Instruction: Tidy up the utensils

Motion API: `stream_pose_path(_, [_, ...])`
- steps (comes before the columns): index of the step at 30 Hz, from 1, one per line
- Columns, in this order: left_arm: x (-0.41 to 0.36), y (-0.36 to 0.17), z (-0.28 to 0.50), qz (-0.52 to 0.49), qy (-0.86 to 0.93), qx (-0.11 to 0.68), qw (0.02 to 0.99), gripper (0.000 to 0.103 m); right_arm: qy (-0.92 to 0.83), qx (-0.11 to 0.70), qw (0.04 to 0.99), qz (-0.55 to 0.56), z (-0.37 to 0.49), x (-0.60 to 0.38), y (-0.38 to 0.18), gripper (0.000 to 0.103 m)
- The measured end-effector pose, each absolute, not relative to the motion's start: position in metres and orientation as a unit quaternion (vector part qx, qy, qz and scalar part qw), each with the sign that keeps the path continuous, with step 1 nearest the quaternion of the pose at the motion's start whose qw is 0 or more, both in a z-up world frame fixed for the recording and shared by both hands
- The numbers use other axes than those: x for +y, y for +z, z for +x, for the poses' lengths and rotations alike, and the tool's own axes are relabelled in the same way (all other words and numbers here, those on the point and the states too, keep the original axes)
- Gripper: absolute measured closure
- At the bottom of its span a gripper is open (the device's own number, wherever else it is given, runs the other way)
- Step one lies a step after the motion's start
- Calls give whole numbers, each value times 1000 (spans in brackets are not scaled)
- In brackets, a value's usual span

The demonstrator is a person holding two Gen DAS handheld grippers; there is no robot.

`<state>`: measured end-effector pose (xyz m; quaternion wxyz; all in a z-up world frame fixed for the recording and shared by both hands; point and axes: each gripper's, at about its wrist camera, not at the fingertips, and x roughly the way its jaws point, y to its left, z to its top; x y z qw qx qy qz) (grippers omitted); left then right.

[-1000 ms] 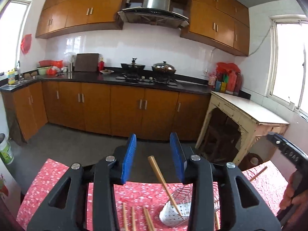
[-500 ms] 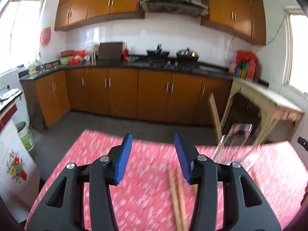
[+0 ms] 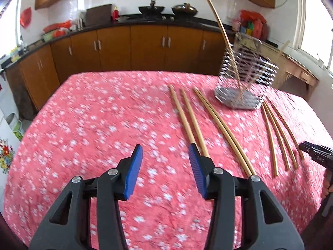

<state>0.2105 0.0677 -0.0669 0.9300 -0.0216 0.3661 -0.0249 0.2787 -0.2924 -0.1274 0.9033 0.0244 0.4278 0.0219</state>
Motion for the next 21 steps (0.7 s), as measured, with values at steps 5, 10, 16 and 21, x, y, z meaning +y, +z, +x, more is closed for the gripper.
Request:
stream_pose_path(5, [48, -75, 211, -1, -36, 371, 928, 56, 13, 427, 904, -5, 281, -278, -133, 80])
stream_pose_path(10, [35, -86, 224, 9, -34, 392, 919, 57, -17, 432, 902, 13, 289, -293, -132, 95])
stream_pose_path(16, [26, -97, 247, 13, -28, 424, 905, 68, -13, 427, 904, 10, 289, -297, -133, 95])
stream_pose_path(21, [19, -107, 254, 32, -20, 439, 898, 76, -14, 428, 904, 11, 289, -297, -133, 95])
